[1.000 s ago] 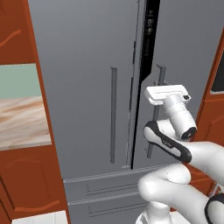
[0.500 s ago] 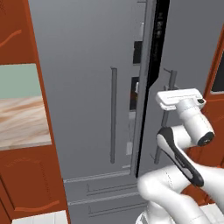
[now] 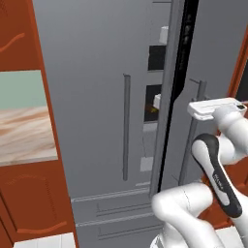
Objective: Gather the sweet potatos from the fridge and place them on a tray on the dining counter. Then gather the steaks from the fridge and place them on the other tray.
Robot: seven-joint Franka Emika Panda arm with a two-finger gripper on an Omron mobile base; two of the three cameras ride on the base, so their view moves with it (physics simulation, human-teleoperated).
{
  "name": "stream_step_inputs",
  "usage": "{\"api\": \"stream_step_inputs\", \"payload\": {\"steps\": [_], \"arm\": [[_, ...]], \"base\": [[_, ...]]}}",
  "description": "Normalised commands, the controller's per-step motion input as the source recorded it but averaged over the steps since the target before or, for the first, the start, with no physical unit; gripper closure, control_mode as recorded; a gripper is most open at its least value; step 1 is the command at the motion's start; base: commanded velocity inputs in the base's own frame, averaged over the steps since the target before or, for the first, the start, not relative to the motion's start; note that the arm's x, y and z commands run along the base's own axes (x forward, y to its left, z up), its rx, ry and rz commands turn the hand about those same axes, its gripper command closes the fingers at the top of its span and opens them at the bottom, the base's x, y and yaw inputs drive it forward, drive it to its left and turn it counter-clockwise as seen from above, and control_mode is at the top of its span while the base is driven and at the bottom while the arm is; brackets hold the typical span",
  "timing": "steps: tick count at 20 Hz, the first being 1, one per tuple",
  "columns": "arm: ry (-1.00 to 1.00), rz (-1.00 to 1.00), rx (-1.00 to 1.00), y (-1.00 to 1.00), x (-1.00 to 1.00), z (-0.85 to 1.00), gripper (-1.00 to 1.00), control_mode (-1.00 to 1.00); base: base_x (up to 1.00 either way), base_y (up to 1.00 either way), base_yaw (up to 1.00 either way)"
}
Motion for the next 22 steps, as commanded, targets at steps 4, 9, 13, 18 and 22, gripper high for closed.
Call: {"api": "stream_step_inputs", "payload": {"steps": [4,9,13,18,22], "arm": [[0.12,0.15,-0.01,-0.97,-0.72,0.00,1.00,-1.00],[0.16,0.14,-0.02,-0.99,-0.81,0.00,1.00,-1.00],[0.08,0.12,-0.02,-0.92,-0.67,0.00,1.00,-1.00],[0.01,0.07,-0.01,-0.51,-0.32,0.00,1.00,-1.00],[0.00,0.01,0.00,-0.03,0.00,0.00,1.00,-1.00]], "base": [[0.00,0.00,0.00],[0.00,0.00,0.00],[0.00,0.00,0.00],[0.00,0.00,0.00],[0.00,0.00,0.00]]}}
